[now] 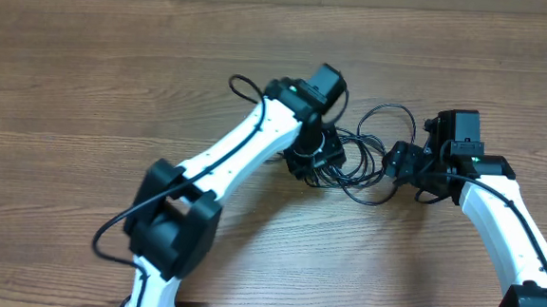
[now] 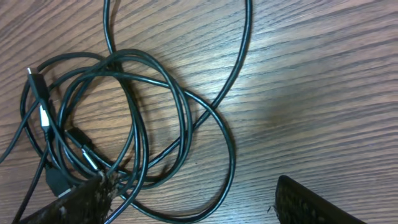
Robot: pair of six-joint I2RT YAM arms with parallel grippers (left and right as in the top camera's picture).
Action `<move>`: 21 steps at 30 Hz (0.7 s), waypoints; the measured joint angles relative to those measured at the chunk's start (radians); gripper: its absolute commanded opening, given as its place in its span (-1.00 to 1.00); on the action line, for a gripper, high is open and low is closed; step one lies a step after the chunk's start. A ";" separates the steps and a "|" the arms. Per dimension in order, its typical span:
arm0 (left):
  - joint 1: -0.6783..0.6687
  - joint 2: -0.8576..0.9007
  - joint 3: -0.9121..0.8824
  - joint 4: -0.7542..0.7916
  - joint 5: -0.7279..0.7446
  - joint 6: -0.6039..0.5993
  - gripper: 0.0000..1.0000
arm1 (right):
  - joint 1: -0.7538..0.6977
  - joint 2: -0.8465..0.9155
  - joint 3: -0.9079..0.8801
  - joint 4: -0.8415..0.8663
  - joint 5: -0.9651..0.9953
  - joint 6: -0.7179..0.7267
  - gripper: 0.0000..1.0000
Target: Untangle cables
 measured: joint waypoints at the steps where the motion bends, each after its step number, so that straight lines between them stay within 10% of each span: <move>1: -0.004 0.017 0.000 0.000 0.009 -0.014 0.12 | 0.000 0.000 0.000 0.000 0.002 0.000 0.63; 21: -0.013 0.184 -0.001 0.150 -0.087 -0.098 0.11 | 0.000 0.000 0.000 -0.007 0.008 0.000 0.63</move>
